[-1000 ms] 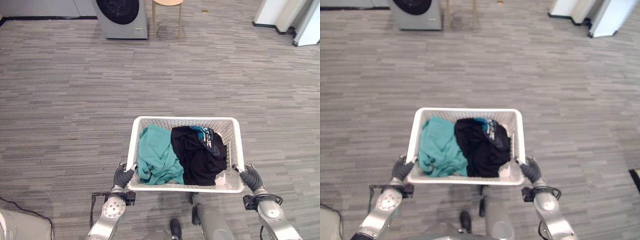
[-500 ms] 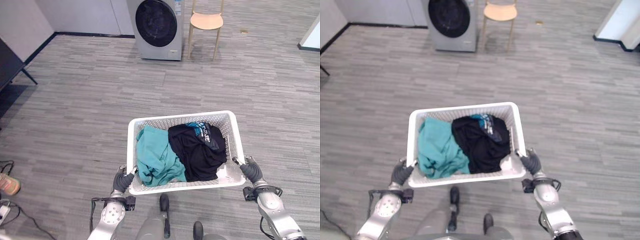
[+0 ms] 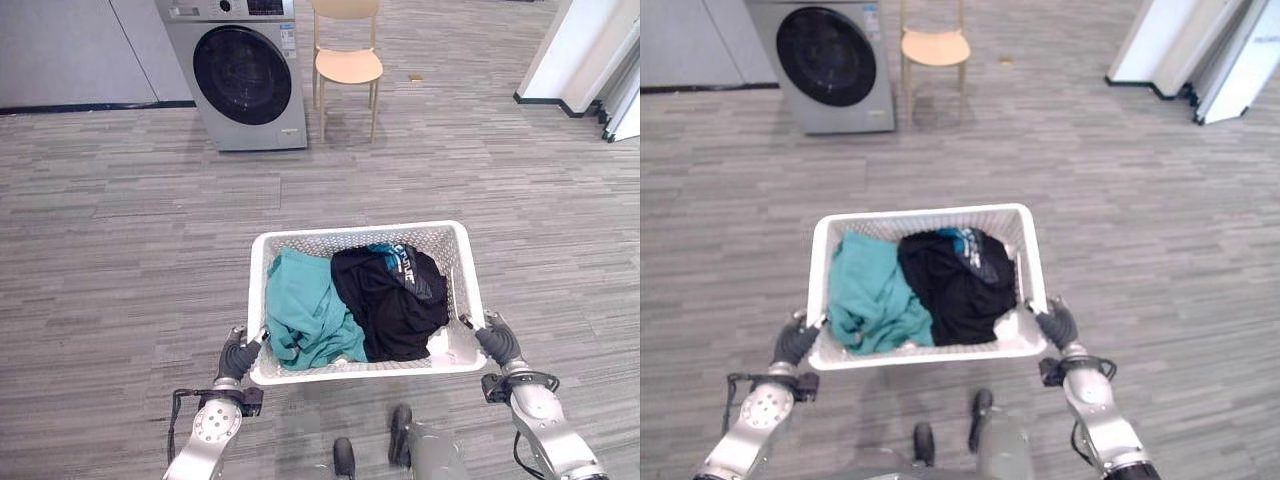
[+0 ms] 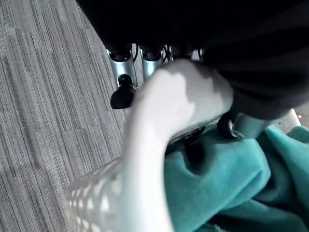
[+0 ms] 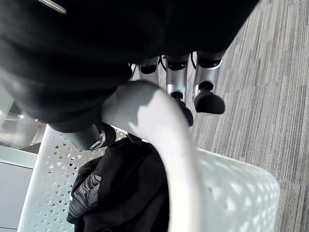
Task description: Grab the laundry basket,head to the washer,open it,put in the laundry and shut it.
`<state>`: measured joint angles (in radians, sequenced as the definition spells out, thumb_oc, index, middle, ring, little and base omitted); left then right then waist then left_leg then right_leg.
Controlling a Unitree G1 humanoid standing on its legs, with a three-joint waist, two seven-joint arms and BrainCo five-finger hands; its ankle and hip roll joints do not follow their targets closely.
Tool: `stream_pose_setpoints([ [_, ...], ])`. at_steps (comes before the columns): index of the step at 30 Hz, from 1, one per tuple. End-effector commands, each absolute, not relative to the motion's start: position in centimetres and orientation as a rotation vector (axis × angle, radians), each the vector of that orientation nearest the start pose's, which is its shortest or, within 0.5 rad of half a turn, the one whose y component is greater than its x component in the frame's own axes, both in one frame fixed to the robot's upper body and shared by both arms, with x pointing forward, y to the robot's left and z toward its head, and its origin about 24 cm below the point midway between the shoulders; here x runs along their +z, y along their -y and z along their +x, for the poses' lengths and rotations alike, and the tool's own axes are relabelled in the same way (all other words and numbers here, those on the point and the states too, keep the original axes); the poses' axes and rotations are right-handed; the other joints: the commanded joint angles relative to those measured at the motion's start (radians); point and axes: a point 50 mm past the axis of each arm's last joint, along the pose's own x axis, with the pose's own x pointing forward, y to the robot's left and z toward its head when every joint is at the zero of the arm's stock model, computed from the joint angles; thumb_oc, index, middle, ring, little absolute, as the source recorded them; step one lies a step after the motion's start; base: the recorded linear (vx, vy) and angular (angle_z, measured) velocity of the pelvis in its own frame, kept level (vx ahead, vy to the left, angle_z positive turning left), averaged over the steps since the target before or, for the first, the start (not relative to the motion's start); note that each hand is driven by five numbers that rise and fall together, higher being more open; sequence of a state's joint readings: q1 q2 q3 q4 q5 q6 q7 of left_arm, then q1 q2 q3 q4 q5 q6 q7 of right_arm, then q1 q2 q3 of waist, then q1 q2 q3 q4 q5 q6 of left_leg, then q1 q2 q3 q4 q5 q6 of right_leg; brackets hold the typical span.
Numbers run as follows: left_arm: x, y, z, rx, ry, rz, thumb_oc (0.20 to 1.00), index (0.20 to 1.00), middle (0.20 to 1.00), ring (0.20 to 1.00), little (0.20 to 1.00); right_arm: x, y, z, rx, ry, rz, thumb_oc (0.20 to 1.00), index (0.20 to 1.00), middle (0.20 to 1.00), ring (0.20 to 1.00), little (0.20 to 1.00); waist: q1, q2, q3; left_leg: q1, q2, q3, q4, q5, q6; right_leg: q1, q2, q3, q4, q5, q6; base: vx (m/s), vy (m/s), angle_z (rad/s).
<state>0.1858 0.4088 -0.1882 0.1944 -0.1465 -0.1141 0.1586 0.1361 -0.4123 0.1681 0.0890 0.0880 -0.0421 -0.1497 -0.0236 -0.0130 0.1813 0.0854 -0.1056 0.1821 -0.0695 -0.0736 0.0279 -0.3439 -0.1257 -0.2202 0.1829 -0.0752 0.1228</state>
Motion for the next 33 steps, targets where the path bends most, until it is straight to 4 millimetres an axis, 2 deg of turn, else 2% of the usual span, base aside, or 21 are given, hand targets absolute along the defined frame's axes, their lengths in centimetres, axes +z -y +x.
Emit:
stream_pose_setpoints([
  [1,0.7,-21.4,20.8,0.043,-0.097,0.221,0.200,0.200,0.200,0.200,0.200,5.5,19.7,24.3,0.008,0.107,-0.148,0.200,0.200,0.200,0.200,0.200,0.000,0.005,-0.013,0.141,0.120,-0.087,0.035,-0.124,-0.044,0.081,-0.019,0.004,-0.177,0.138,0.054,0.49,-0.249,0.25],
  [3,0.6,-21.4,20.8,0.052,-0.098,0.215,0.200,0.200,0.200,0.200,0.200,5.3,19.9,24.1,0.000,0.101,-0.156,0.200,0.200,0.200,0.200,0.200,-0.014,0.009,-0.016,0.186,0.149,-0.115,0.047,-0.151,-0.063,0.052,-0.047,0.044,-0.173,0.162,0.067,0.56,-0.301,0.38],
  [5,0.4,-21.5,20.8,0.059,-0.106,0.212,0.200,0.200,0.200,0.200,0.200,5.3,19.9,24.1,0.005,0.098,-0.155,0.200,0.200,0.200,0.200,0.200,-0.022,0.009,-0.020,0.217,0.167,-0.127,0.054,-0.154,-0.077,0.041,-0.053,0.053,-0.150,0.173,0.067,0.52,-0.324,0.60],
  [6,0.0,-21.4,20.4,0.054,-0.119,0.207,0.200,0.200,0.200,0.200,0.200,5.4,19.8,24.1,0.018,0.101,-0.149,0.200,0.200,0.200,0.200,0.200,-0.030,0.021,-0.038,0.233,0.222,-0.139,0.104,-0.112,-0.112,0.051,-0.037,0.062,-0.105,0.176,0.054,0.52,-0.417,0.63],
  [8,-0.3,-21.0,20.5,0.059,-0.131,0.176,0.200,0.200,0.200,0.200,0.200,5.5,19.7,24.4,0.030,0.102,-0.172,0.200,0.200,0.200,0.200,0.200,-0.030,0.035,-0.039,0.170,0.275,-0.138,0.237,0.025,-0.138,0.072,-0.004,0.054,-0.065,0.154,0.020,0.49,-0.488,0.62],
  [10,-0.4,-20.9,20.4,0.060,-0.139,0.149,0.200,0.200,0.200,0.200,0.200,5.9,19.9,24.6,0.024,0.125,-0.166,0.200,0.200,0.200,0.200,0.200,-0.025,0.029,-0.032,0.079,0.314,-0.127,0.395,0.157,-0.128,0.113,0.013,0.039,-0.073,0.126,-0.021,0.35,-0.412,0.32],
  [11,-0.3,-20.8,20.5,0.055,-0.135,0.141,0.200,0.200,0.200,0.200,0.200,6.1,20.0,24.7,0.023,0.130,-0.172,0.200,0.200,0.200,0.200,0.200,-0.019,0.029,-0.022,0.041,0.326,-0.122,0.478,0.184,-0.117,0.144,0.030,0.037,-0.078,0.107,-0.041,0.24,-0.263,-0.29],
  [12,-0.3,-20.8,20.5,0.055,-0.135,0.142,0.200,0.200,0.200,0.200,0.200,6.1,20.0,24.7,0.023,0.131,-0.171,0.200,0.200,0.200,0.200,0.200,-0.021,0.026,-0.024,0.035,0.323,-0.124,0.478,0.187,-0.116,0.141,0.027,0.036,-0.081,0.111,-0.041,0.40,-0.340,-0.47],
  [13,-0.3,-20.6,20.5,0.041,-0.135,0.134,0.200,0.200,0.200,0.200,0.200,6.0,20.5,24.6,0.011,0.116,-0.186,0.200,0.200,0.200,0.200,0.200,-0.014,0.015,-0.023,0.000,0.357,-0.061,0.503,0.199,-0.102,0.193,0.043,0.030,-0.094,0.069,-0.063,0.41,-0.283,-0.45],
  [14,-0.3,-20.5,20.5,0.038,-0.138,0.129,0.200,0.200,0.200,0.200,0.200,5.9,20.5,24.6,0.006,0.112,-0.188,0.200,0.200,0.200,0.200,0.200,-0.007,0.008,-0.024,-0.011,0.371,-0.037,0.498,0.200,-0.098,0.210,0.048,0.029,-0.101,0.054,-0.072,0.56,-0.357,-0.15],
  [15,-0.2,-20.4,20.5,0.029,-0.137,0.134,0.200,0.200,0.200,0.200,0.200,5.8,20.8,24.5,-0.008,0.104,-0.192,0.200,0.200,0.200,0.200,0.200,0.004,-0.001,-0.015,-0.043,0.366,-0.030,0.511,0.169,-0.090,0.244,0.054,0.042,-0.107,0.041,-0.078,0.43,-0.234,0.00],
  [17,-0.3,-20.2,20.5,0.010,-0.140,0.148,0.200,0.200,0.200,0.200,0.200,5.8,21.1,24.4,-0.020,0.099,-0.190,0.200,0.200,0.200,0.200,0.200,0.024,-0.023,-0.005,-0.145,0.282,-0.065,0.517,0.095,-0.076,0.302,0.060,0.072,-0.137,0.028,-0.077,0.32,-0.152,-0.24],
  [18,-0.3,-20.2,20.5,0.010,-0.139,0.149,0.200,0.200,0.200,0.200,0.200,5.8,21.1,24.4,-0.020,0.099,-0.190,0.200,0.200,0.200,0.200,0.200,0.024,-0.026,-0.007,-0.148,0.279,-0.065,0.516,0.099,-0.075,0.299,0.057,0.071,-0.138,0.030,-0.077,0.32,-0.105,-0.51],
  [19,-0.2,-19.9,20.8,-0.005,-0.134,0.158,0.200,0.200,0.200,0.200,0.200,5.4,21.4,24.1,-0.036,0.086,-0.181,0.200,0.200,0.200,0.200,0.200,0.041,-0.040,0.004,-0.222,0.207,-0.076,0.459,0.047,-0.073,0.344,0.059,0.078,-0.162,0.021,-0.070,0.33,-0.071,-0.43],
  [21,0.1,-19.7,20.9,-0.018,-0.121,0.169,0.200,0.200,0.200,0.200,0.200,5.0,21.3,24.0,-0.038,0.072,-0.178,0.200,0.200,0.200,0.200,0.200,0.060,-0.036,0.004,-0.253,0.132,-0.095,0.336,0.034,-0.069,0.382,0.074,0.089,-0.184,0.013,-0.057,0.39,-0.039,-0.30],
  [22,0.2,-19.5,21.0,-0.020,-0.113,0.175,0.200,0.200,0.200,0.200,0.200,4.9,21.3,24.1,-0.043,0.070,-0.176,0.200,0.200,0.200,0.200,0.200,0.068,-0.030,0.006,-0.270,0.108,-0.103,0.268,0.067,-0.077,0.405,0.087,0.096,-0.190,0.007,-0.054,0.32,-0.010,-0.10],
  [24,0.5,-19.4,21.1,-0.028,-0.097,0.183,0.200,0.200,0.200,0.200,0.200,4.9,21.2,24.1,-0.050,0.071,-0.165,0.200,0.200,0.200,0.200,0.200,0.078,-0.018,-0.002,-0.288,0.084,-0.091,0.178,0.124,-0.084,0.436,0.110,0.106,-0.200,0.003,-0.053,0.28,-0.002,-0.27],
  [26,0.5,-19.4,21.1,-0.027,-0.092,0.188,0.200,0.200,0.200,0.200,0.200,4.8,20.8,24.2,-0.043,0.075,-0.165,0.200,0.200,0.200,0.200,0.200,0.092,-0.017,-0.011,-0.268,0.083,-0.099,0.144,0.122,-0.080,0.464,0.120,0.132,-0.188,-0.017,-0.050,0.39,0.061,-0.66],
  [28,0.4,-19.3,21.1,-0.036,-0.097,0.190,0.200,0.200,0.200,0.200,0.200,4.7,20.6,24.1,-0.036,0.070,-0.164,0.200,0.200,0.200,0.200,0.200,0.094,-0.019,-0.019,-0.250,0.080,-0.117,0.151,0.111,-0.066,0.473,0.117,0.131,-0.178,-0.028,-0.047,0.41,0.100,-0.73],
  [31,0.3,-19.2,20.9,-0.048,-0.104,0.188,0.200,0.200,0.200,0.200,0.200,4.3,19.9,24.0,-0.021,0.063,-0.140,0.200,0.200,0.200,0.200,0.200,0.098,-0.034,-0.044,-0.201,0.061,-0.121,0.178,0.049,-0.027,0.467,0.096,0.163,-0.064,-0.029,-0.016,0.39,0.150,-0.22],
  [33,0.3,-19.5,20.9,-0.045,-0.108,0.197,0.200,0.200,0.200,0.200,0.200,4.2,19.7,24.0,-0.007,0.063,-0.140,0.200,0.200,0.200,0.200,0.200,0.097,-0.041,-0.045,-0.160,0.054,-0.118,0.172,0.016,-0.002,0.420,0.091,0.175,0.075,0.024,0.028,0.30,0.106,-0.36],
])
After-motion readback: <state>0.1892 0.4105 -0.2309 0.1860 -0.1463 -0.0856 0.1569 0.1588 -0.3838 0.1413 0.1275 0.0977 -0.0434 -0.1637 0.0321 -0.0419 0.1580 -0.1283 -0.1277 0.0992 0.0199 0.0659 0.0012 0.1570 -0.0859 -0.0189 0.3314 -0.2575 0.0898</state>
